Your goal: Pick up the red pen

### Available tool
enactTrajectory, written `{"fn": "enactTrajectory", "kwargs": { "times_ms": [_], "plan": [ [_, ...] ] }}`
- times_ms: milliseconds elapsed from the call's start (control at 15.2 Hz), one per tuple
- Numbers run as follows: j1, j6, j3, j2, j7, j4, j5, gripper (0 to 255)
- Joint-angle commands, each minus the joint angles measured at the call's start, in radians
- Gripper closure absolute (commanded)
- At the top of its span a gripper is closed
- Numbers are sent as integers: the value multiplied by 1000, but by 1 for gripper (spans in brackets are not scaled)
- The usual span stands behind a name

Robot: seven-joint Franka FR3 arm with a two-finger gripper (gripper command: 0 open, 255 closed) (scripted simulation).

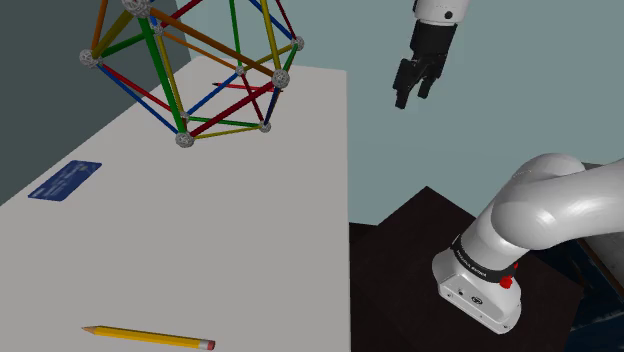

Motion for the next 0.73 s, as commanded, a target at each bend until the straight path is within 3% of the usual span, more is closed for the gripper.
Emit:
{"fn": "enactTrajectory", "kwargs": {
  "times_ms": [0, 660],
  "plan": [
    [0, 0, 0, 0, 0, 0, 0, 0],
    [93, 84, 11, 399, -196, 314, 5, 0]
  ]
}}
